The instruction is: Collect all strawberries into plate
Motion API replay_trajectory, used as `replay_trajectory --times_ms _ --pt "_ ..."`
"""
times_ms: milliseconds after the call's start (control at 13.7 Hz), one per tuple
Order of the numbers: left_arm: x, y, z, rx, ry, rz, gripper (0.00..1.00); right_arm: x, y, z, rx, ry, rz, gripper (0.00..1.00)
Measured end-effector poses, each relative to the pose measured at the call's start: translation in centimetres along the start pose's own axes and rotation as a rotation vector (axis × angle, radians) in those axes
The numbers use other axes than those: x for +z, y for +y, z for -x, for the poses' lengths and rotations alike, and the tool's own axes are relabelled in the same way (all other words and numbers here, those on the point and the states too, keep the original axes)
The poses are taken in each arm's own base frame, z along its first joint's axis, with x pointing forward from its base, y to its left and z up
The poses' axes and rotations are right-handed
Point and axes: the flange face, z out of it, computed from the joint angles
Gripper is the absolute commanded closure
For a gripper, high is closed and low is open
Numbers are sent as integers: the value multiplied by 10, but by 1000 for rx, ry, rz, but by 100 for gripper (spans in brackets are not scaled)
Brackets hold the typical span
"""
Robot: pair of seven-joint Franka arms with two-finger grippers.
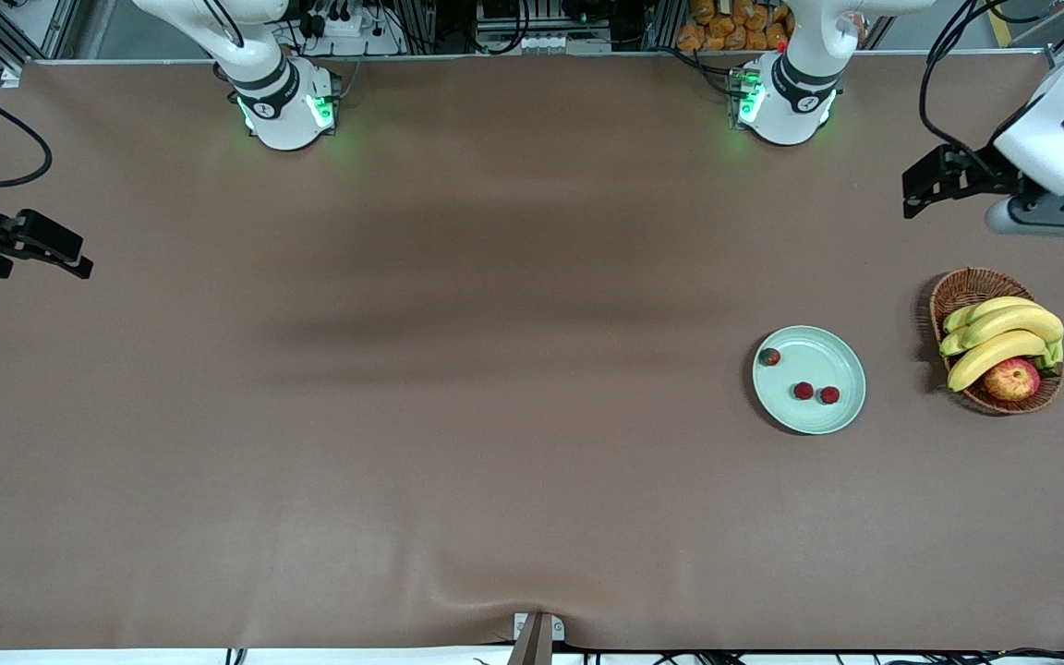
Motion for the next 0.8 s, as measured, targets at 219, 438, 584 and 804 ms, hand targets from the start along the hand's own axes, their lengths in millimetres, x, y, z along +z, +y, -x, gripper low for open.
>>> replay_trajectory --times_ms 219,438,584,804 --pt "-4 -1 1 10 7 0 0 1 1 1 1 -7 0 0" --pt "-4 -1 1 13 6 0 0 1 3 1 6 -13 0 0" --pt "-4 -1 1 13 6 0 0 1 5 2 9 -15 1 0" --pt "-4 -2 1 12 5 0 0 1 5 2 10 -18 1 0"
